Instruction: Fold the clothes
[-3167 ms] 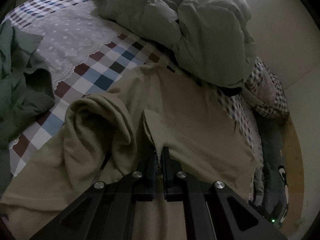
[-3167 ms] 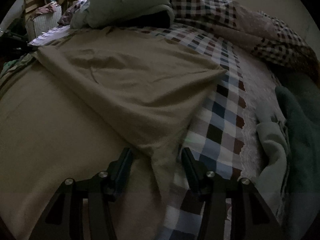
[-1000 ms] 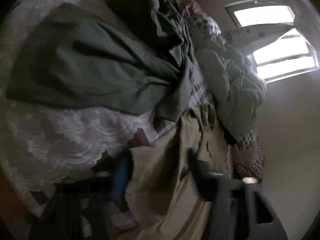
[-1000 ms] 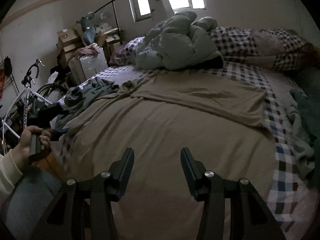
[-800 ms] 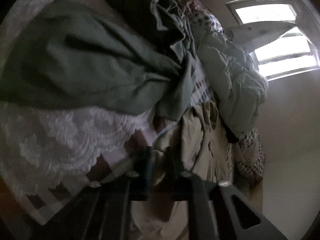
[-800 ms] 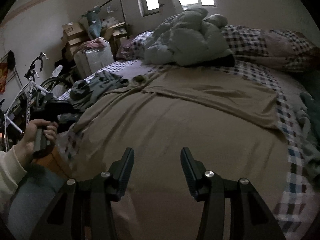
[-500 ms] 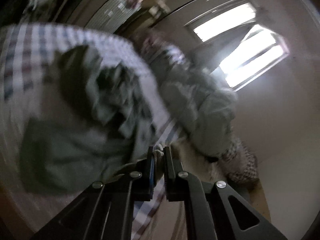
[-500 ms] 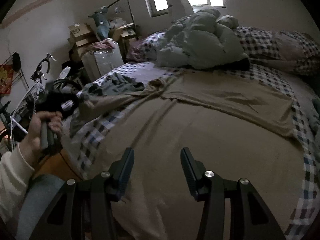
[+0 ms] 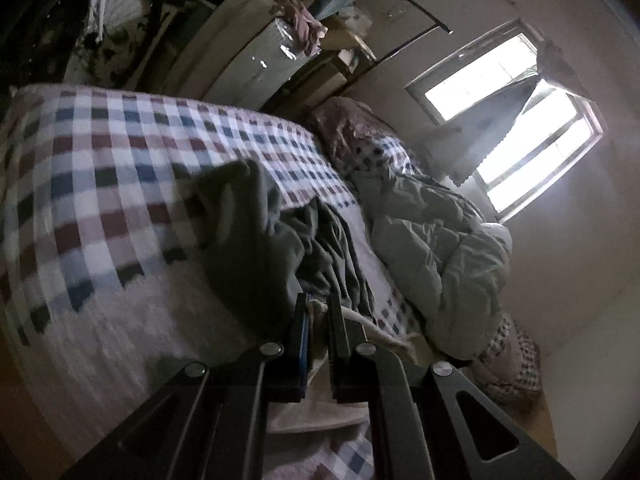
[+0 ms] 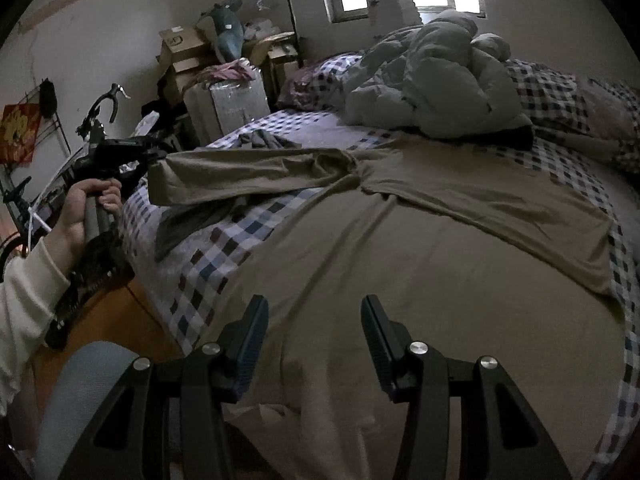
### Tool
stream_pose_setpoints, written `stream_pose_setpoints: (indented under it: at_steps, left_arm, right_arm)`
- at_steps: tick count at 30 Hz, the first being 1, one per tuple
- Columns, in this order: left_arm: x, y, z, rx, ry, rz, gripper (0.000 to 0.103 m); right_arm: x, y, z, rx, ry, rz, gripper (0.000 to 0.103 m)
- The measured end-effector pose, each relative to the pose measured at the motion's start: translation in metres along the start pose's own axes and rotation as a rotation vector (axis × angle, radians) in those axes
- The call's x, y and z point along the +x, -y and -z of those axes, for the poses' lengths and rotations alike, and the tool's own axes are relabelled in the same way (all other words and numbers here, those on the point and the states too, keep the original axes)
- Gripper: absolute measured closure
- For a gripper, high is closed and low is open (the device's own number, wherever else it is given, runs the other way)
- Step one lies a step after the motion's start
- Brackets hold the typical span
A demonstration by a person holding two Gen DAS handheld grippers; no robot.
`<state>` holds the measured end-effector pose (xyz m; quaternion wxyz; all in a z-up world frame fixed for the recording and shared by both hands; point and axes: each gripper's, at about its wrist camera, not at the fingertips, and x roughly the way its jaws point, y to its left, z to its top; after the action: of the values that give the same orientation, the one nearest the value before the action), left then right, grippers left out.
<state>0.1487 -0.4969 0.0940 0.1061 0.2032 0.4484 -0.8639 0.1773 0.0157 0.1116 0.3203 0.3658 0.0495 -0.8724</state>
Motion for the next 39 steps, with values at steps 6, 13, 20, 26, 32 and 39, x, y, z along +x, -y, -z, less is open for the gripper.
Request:
stream_pose_setpoints:
  at_steps: [6,13,20,26,32,39]
  left_arm:
    - [-0.001,0.018,-0.041,0.063,0.039,0.022,0.097]
    - [0.010,0.070,-0.094,0.131,0.110,0.066,0.097]
    - [0.006,0.086,-0.074,0.281,0.132,0.222,0.097]
    - [0.019,0.013,0.007,0.328,-0.083,0.185,0.097]
    - [-0.015,-0.033,0.047,0.293,-0.082,0.244,0.097]
    - [-0.044,-0.046,0.059,0.379,-0.072,0.272,0.097]
  right_arm:
    - [0.012,-0.004,-0.004,0.000,-0.021,0.000,0.051]
    - [0.025,-0.016,-0.018,-0.013,-0.019,-0.028,0.051]
    - [0.031,-0.022,-0.021,-0.021,-0.018,-0.038,0.051]
    - [0.034,-0.011,-0.018,-0.001,-0.032,-0.030,0.051]
    - [0.050,-0.030,-0.029,-0.097,-0.044,-0.025,0.051]
    - [0.079,-0.107,-0.063,-0.334,0.011,-0.058,0.051]
